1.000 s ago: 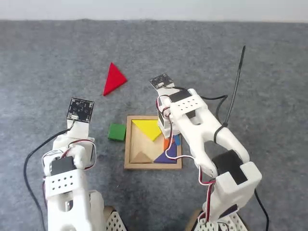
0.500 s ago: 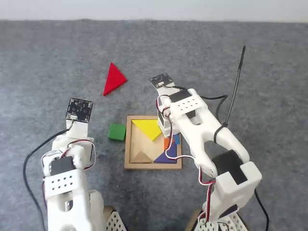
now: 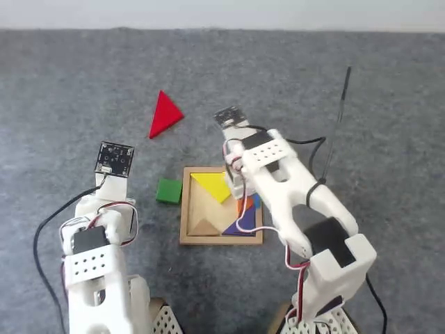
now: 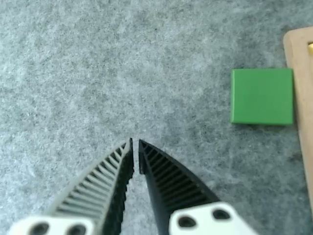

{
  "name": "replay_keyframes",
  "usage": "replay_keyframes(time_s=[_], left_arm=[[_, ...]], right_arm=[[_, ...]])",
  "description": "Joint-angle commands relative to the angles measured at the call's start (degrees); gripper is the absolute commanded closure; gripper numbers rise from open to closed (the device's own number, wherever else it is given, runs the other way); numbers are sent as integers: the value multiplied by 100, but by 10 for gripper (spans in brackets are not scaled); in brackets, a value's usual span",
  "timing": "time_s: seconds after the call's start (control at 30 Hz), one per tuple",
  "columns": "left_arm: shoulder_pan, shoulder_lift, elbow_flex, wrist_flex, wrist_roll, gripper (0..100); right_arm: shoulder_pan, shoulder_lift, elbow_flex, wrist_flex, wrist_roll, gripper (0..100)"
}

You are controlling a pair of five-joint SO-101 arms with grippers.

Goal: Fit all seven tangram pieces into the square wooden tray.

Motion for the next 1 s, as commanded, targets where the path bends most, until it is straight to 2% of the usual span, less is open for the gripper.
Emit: replay_keyframes(time_s=[0.0,0.2,0.4,0.57,0.63,0.73,0.77,0.87,0.97], left_arm=[[0,-132,-57,-97,-53,977],[0,-132,-57,-97,-53,977],[0,-132,-57,-97,-53,977],[0,-132,-57,-97,-53,977],[-9,-132,-57,-97,-53,977],[-9,-132,-57,-97,-53,977],[-9,-132,-57,-97,-53,977],[-9,-132,-57,-97,-53,977],[-18,-132,-57,-97,-53,977]], right_arm=[[-189,-163,-290,180,149,769],[-189,-163,-396,338,202,768],[-180,-171,-1125,1393,246,768],[-31,-549,-1486,2053,651,774],[189,-848,-1398,2097,818,819],[699,-1358,-1143,2026,976,980],[884,-1508,-1055,1947,976,998],[1314,-1657,-554,1420,985,952],[1437,-1464,141,400,949,996]])
